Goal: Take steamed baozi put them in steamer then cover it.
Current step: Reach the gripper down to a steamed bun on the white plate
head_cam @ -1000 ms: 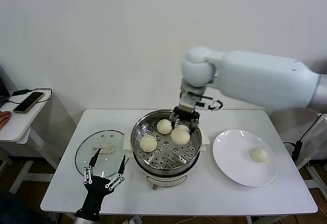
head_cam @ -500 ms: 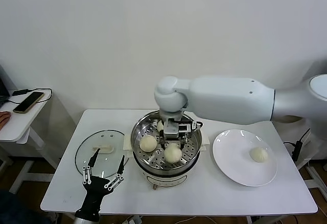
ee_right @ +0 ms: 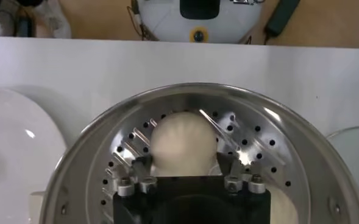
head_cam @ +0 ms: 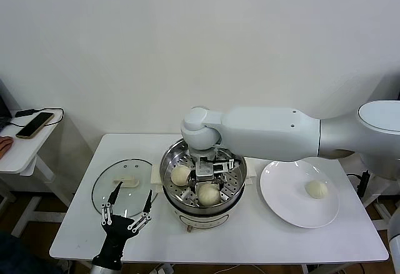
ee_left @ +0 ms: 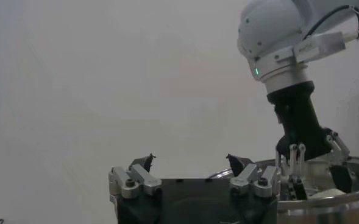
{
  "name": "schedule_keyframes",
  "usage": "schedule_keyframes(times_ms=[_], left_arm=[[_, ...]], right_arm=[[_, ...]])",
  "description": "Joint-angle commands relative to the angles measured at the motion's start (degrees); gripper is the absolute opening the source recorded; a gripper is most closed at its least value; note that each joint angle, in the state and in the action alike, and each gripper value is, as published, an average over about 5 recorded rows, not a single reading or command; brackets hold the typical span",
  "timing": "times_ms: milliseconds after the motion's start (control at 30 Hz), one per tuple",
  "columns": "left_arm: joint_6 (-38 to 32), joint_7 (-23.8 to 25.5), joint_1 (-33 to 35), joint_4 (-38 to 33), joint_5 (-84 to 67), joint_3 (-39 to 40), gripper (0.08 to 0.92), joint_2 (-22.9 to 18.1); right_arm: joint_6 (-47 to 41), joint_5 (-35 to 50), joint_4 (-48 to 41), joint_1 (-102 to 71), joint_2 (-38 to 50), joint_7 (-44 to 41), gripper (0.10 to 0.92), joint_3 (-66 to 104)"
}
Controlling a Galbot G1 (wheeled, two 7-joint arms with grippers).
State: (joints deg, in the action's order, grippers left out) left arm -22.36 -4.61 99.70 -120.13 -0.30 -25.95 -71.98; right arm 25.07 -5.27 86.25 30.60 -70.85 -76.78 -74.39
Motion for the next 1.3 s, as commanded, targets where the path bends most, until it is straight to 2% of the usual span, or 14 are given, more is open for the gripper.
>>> schedule_keyframes(times_ms=[33, 167, 267, 467, 633, 900, 1300], left_arm=[[0.16, -0.01, -0.1, -0.01, 0.02, 0.15, 0.823, -0.01], [0.35, -0.01, -0.26, -0.16, 0.04, 0.23, 0.823, -0.01], [0.39, -0.01, -0.41, -0.03, 0.07, 0.24, 0.823, 0.11], [0.38, 0.0, -0.62, -0.07, 0.13, 0.51, 0.823, 0.35], [0.32, -0.02, -0.71, -0.18, 0.15, 0.63, 0.823, 0.35], [0.48, -0.08, -0.56, -0.36, 0.22, 0.5, 0.823, 0.23], [0.62, -0.16, -0.55, -0.17, 0.38, 0.55, 0.823, 0.12]], right_arm=[[-0.45, -0.57, 0.25, 1.23, 4.97, -1.21, 0.819, 6.48], [-5.87, 2.21, -1.79, 3.46, 13.31, -6.04, 0.822, 12.64], [-10.8, 4.12, -7.78, 3.89, 19.74, -8.41, 0.823, 16.13], [-15.07, 5.32, -23.52, 0.51, 27.88, -8.15, 0.823, 18.19], [-17.1, 5.16, -31.93, -6.12, 32.19, -5.69, 0.823, 17.56], [-18.74, 1.77, -37.92, -18.73, 34.9, -0.75, 0.823, 21.47], [-19.52, -0.36, -39.27, -28.96, 33.42, 4.35, 0.823, 27.34]])
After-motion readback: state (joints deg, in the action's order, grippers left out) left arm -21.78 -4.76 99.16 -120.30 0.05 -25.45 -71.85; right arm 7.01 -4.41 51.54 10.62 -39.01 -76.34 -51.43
